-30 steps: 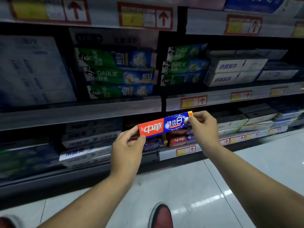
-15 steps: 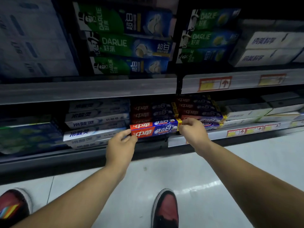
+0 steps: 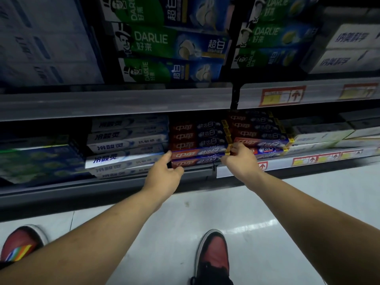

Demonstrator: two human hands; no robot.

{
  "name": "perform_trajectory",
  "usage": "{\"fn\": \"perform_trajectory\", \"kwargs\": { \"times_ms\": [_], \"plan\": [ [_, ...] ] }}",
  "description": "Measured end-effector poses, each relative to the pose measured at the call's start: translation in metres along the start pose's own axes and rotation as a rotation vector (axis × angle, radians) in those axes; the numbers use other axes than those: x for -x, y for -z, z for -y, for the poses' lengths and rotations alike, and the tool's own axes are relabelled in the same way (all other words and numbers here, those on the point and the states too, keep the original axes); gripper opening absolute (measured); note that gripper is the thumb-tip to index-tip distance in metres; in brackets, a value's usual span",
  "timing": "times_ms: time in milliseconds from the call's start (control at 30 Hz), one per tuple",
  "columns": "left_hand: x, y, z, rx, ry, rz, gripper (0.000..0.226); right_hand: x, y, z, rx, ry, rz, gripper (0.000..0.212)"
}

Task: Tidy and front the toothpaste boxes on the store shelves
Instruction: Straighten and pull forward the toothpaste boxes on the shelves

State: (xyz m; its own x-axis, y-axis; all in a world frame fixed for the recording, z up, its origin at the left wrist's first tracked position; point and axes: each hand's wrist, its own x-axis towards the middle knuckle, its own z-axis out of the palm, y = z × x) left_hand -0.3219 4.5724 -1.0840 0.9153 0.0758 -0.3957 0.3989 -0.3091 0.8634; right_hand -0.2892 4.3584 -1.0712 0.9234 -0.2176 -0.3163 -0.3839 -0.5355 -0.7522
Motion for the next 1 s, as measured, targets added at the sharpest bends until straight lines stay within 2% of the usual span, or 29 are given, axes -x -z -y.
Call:
{"fn": "perform_trajectory", "kwargs": {
  "times_ms": [133,233,367,500,600,733,900,1000],
  "plan": [
    [0.004,0.014,-0.006,-0.103,-0.009,0.034,0.064,0.006,0.003,0.008,0.332,0.019,0.002,0.032],
    [0.013,0.032,-0.009,-0.257,-0.060,0.065,0.064,0.021,0.007,0.021,0.415,0.058,-0.014,0.039],
    [0.035,0.065,-0.025,-0.560,-0.227,0.104,0.064,0.059,0.011,0.044,0.597,0.197,0.086,0.064],
    [0.058,0.098,-0.059,-0.852,-0.426,0.100,0.070,0.098,0.026,0.079,0.778,0.330,0.129,0.072],
    [0.071,0.119,-0.097,-0.979,-0.540,0.084,0.071,0.123,0.048,0.111,0.723,0.346,0.044,0.078],
    [0.085,0.131,-0.155,-0.975,-0.701,0.017,0.070,0.148,0.083,0.152,0.586,0.345,-0.113,0.083],
    [0.095,0.113,-0.202,-0.773,-0.828,-0.035,0.068,0.164,0.113,0.173,0.360,0.339,-0.327,0.079],
    [0.095,0.096,-0.201,-0.656,-0.861,-0.042,0.065,0.165,0.120,0.166,0.350,0.285,-0.403,0.078]
  ]
}}
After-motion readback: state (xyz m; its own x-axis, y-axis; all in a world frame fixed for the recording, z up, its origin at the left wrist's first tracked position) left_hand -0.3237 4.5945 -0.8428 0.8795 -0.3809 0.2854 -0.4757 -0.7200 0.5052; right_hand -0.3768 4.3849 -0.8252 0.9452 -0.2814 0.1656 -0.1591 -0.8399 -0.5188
